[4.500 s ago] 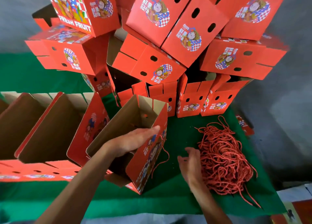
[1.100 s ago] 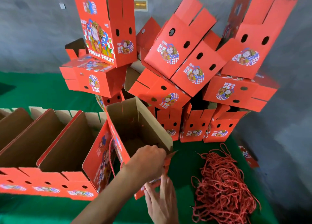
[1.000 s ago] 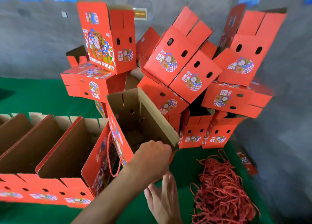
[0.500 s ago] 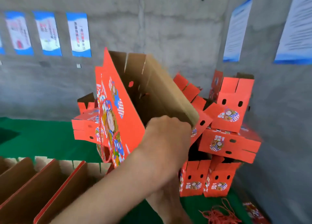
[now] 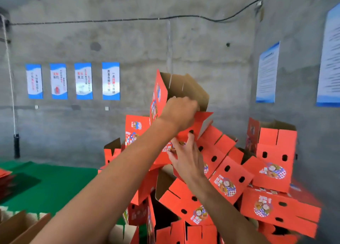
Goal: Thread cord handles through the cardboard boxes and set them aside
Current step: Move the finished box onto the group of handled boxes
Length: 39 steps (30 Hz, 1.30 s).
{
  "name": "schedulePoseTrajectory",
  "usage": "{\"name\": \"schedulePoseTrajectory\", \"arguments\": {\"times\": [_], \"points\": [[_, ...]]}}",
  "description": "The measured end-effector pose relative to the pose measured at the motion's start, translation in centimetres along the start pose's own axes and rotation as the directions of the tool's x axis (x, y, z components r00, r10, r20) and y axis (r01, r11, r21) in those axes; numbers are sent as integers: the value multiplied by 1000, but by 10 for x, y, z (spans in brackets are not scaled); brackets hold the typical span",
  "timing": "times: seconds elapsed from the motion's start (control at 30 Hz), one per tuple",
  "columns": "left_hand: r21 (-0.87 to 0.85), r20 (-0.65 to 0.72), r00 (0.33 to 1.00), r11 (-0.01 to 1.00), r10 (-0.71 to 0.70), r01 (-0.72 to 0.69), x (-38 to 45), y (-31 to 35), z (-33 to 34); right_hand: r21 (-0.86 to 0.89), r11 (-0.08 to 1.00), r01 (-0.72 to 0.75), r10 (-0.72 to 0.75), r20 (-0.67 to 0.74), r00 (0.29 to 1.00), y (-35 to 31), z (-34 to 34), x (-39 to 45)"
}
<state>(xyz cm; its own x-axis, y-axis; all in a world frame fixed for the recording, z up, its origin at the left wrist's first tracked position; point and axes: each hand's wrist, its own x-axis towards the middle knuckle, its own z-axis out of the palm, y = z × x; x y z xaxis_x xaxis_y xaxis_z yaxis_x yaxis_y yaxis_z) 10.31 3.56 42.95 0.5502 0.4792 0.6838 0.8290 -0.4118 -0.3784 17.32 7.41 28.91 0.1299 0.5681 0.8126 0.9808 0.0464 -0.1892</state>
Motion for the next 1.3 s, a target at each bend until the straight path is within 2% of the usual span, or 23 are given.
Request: {"name": "schedulePoseTrajectory", "arguments": {"times": [0.03,0.13,0.27,0.37,0.5,0.6,0.67,0.77,0.83,0.9,1.0,1.1,1.3], "points": [[1,-12,1000,1000,4,-4,4,-3,6,-65,996,53,-58,-70,996,7,12,-1],[-4,-99,993,998,58,-59,17,-12,21,-39,999,-1,1,-1,1000,1,23,12],[20,-170,972,987,162,-161,37,-20,48,-3,999,-33,33,-46,998,11,35,25],[-46,-197,969,986,148,-160,43,-27,74,-29,997,-66,66,2,998,12,45,39],[-160,-227,967,975,115,-154,43,-42,115,29,999,-42,40,72,997,20,72,49],[-261,-232,972,962,22,-84,45,-43,144,26,999,-46,42,140,989,25,95,58],[-293,-155,985,956,-75,27,46,-40,161,46,996,-75,64,203,977,28,110,61],[-328,35,977,921,-211,211,47,-43,186,150,975,-165,110,322,940,35,130,63],[-414,197,941,847,-275,334,44,-47,204,180,960,-213,133,374,918,45,139,64],[-523,312,911,752,-269,401,37,-51,224,199,955,-219,121,414,902,57,143,64],[-603,363,913,699,-188,384,22,-51,251,264,935,-236,92,464,881,72,144,62],[-666,422,895,620,-145,415,9,-45,270,319,910,-265,102,449,888,77,143,61],[-754,376,913,522,-157,399,-2,-41,262,361,876,-321,142,443,885,85,122,59]]}}
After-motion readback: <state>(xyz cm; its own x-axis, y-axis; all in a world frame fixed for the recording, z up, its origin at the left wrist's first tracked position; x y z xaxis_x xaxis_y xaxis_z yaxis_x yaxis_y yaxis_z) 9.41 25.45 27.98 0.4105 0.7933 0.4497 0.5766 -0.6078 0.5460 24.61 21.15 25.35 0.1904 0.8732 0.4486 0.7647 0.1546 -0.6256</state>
